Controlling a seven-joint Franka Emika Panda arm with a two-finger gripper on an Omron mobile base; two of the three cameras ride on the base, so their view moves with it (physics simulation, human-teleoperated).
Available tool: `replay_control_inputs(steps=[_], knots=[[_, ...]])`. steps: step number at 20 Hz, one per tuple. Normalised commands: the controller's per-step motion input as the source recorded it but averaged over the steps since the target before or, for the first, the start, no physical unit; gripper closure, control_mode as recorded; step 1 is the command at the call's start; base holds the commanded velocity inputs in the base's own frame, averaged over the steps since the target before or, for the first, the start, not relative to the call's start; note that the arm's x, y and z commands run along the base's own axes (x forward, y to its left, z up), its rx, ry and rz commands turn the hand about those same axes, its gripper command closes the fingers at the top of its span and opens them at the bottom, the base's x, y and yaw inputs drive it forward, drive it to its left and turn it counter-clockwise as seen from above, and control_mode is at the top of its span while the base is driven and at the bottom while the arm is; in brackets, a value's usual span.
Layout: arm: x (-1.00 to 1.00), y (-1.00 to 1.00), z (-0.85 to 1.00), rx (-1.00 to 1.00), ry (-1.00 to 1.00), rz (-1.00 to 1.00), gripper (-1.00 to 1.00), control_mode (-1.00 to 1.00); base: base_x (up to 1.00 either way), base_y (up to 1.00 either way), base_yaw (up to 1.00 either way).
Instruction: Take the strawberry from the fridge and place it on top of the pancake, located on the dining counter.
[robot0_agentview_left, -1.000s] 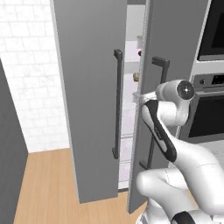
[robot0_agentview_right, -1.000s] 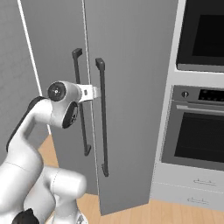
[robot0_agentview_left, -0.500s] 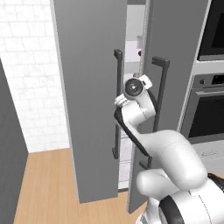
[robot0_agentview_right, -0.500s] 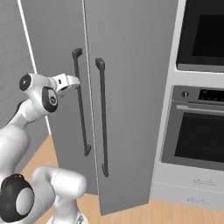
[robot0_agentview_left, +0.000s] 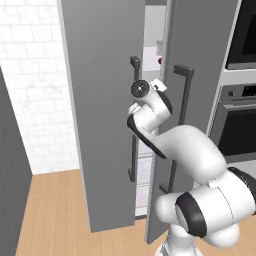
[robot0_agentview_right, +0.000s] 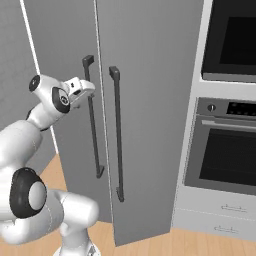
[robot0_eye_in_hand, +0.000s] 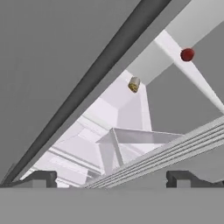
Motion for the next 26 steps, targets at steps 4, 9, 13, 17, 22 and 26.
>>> replay_control_inputs(steps=[4, 9, 13, 17, 22, 26], knots=[[0.69, 0.00, -0.16, -0.11, 0.03, 0.00, -1.00, -1.00, 0.00, 0.00, 0.00], [0.53, 0.00, -0.19, -0.16, 0.03, 0.01, -1.00, -1.00, 0.00, 0.00, 0.00], [0.36, -0.02, -0.03, -0.13, 0.03, 0.00, -1.00, -1.00, 0.00, 0.00, 0.00], [0.21, -0.33, 0.00, -0.05, 0.02, 0.00, -1.00, -1.00, 0.00, 0.00, 0.00], [0.00, -0.67, 0.00, 0.00, 0.00, 0.00, -1.00, -1.00, 0.00, 0.00, 0.00], [-0.46, -0.60, 0.11, -0.01, -0.03, 0.00, -1.00, -1.00, 0.00, 0.00, 0.00]])
